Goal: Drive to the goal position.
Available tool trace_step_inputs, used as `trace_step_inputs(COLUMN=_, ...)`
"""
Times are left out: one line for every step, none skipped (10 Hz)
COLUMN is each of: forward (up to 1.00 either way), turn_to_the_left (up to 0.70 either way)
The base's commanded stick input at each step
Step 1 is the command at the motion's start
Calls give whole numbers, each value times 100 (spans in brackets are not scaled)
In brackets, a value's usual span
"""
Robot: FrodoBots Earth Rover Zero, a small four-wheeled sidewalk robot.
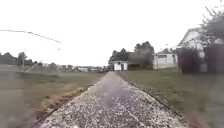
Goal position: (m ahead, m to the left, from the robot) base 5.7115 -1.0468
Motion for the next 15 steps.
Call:
trace_step_inputs(forward=100, turn_to_the_left=0)
trace_step_inputs(forward=100, turn_to_the_left=0)
trace_step_inputs(forward=100, turn_to_the_left=0)
trace_step_inputs(forward=100, turn_to_the_left=0)
trace_step_inputs(forward=100, turn_to_the_left=0)
trace_step_inputs(forward=100, turn_to_the_left=0)
trace_step_inputs(forward=100, turn_to_the_left=0)
trace_step_inputs(forward=100, turn_to_the_left=0)
trace_step_inputs(forward=100, turn_to_the_left=0)
trace_step_inputs(forward=100, turn_to_the_left=0)
trace_step_inputs(forward=100, turn_to_the_left=0)
trace_step_inputs(forward=100, turn_to_the_left=0)
trace_step_inputs(forward=100, turn_to_the_left=0)
trace_step_inputs(forward=100, turn_to_the_left=0)
trace_step_inputs(forward=100, turn_to_the_left=0)
